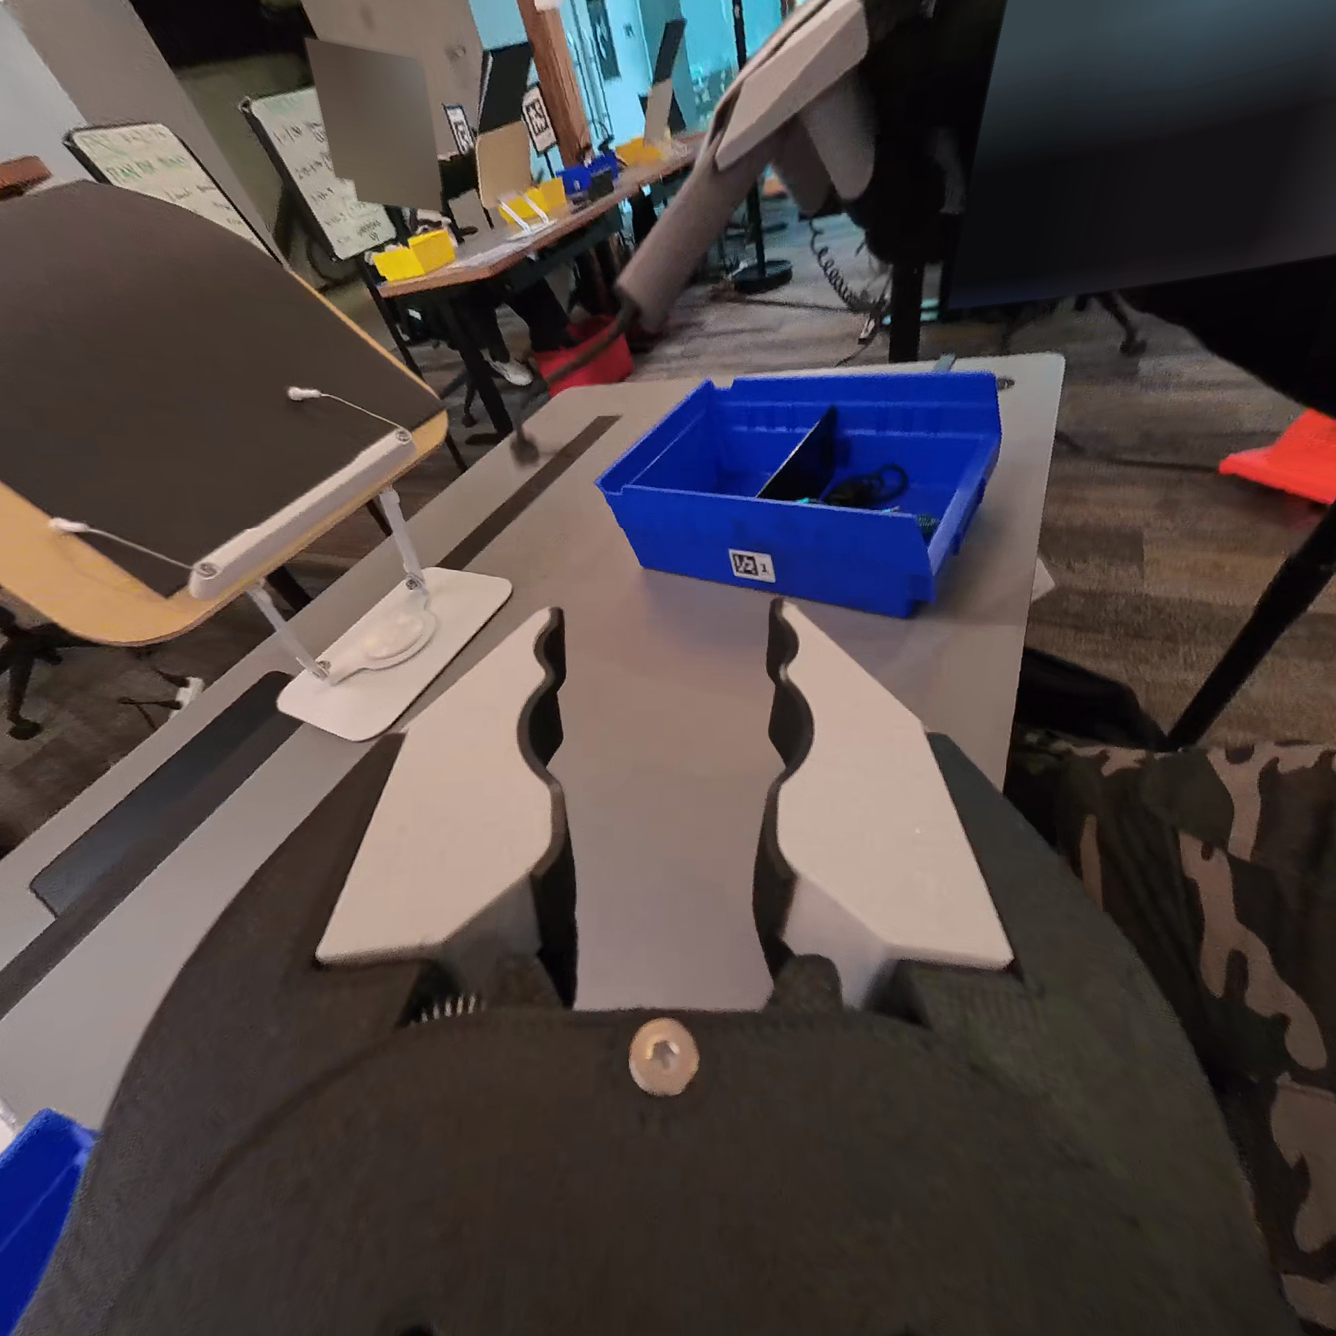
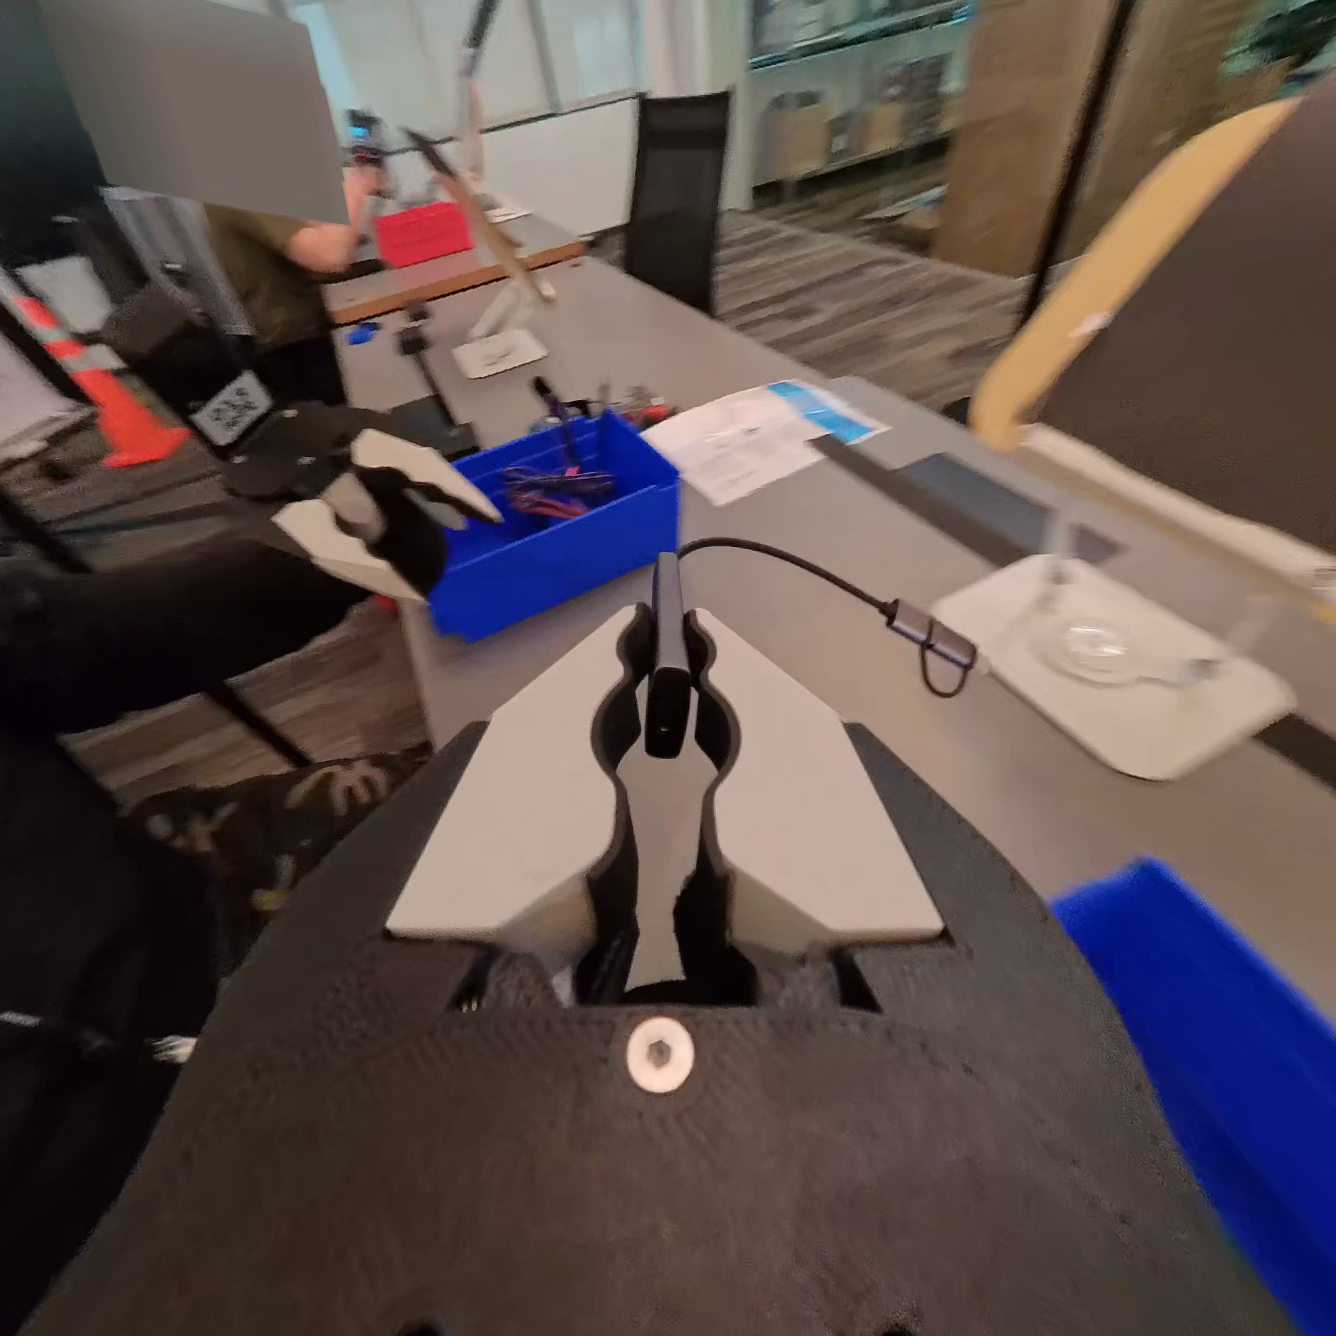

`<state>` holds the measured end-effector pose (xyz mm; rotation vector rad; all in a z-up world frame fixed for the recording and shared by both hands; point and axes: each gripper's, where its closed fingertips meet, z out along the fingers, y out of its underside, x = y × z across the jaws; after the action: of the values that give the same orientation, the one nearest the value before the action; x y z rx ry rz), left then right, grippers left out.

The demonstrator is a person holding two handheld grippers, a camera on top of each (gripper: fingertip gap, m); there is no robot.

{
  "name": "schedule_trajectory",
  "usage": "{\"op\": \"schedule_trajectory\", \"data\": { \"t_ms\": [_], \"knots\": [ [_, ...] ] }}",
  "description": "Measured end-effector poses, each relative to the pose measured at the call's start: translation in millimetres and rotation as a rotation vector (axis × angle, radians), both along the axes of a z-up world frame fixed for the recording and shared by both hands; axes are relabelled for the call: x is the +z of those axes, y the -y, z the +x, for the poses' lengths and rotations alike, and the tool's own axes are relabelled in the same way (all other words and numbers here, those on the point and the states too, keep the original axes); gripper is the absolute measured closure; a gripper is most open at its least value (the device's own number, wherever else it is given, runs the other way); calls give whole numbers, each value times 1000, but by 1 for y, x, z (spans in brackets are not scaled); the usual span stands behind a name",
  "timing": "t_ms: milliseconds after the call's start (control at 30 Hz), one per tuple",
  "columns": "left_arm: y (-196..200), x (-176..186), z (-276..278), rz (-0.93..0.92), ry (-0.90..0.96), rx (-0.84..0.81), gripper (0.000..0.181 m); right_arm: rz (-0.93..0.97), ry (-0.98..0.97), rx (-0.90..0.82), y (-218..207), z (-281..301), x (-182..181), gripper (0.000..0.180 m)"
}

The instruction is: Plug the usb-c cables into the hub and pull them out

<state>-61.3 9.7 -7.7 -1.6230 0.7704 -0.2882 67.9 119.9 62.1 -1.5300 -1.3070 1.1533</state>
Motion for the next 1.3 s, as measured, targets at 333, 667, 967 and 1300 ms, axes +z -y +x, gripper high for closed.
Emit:
{"op": "schedule_trajectory", "data": {
  "t_ms": [333,667,967,1300],
  "knots": [
    [-3,-18,-3,-80,-33,-18,137,14,311,-356,-112,110,-39,173],
    [-4,-22,0,-95,-22,-18,139,-307,474,-402,-155,111,-177,172],
    [-7,-30,-4,-131,-31,-20,139,-410,712,-401,-161,121,-242,166],
    [-14,-9,-100,-143,-138,221,141,-163,727,-494,-160,134,-195,129]
  ]
}}
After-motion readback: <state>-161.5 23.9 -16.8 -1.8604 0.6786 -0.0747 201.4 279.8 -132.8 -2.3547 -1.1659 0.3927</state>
